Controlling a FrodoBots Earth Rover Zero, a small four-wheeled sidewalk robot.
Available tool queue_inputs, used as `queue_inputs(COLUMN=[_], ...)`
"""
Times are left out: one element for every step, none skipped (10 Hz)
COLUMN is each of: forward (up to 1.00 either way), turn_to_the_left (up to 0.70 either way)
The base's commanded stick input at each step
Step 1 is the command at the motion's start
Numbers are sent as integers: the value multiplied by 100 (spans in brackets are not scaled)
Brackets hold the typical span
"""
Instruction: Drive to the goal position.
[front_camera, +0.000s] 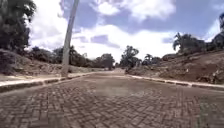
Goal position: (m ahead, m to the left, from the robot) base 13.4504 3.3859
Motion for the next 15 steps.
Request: queue_inputs(forward=[100, 100, 100, 100, 100, 100, 100, 100, 100, 100, 100, 100, 100, 100, 100], turn_to_the_left=[0, 0, 0, 0, 0, 0, 0, 0, 0, 0, 0, 0, 0, 0, 0])
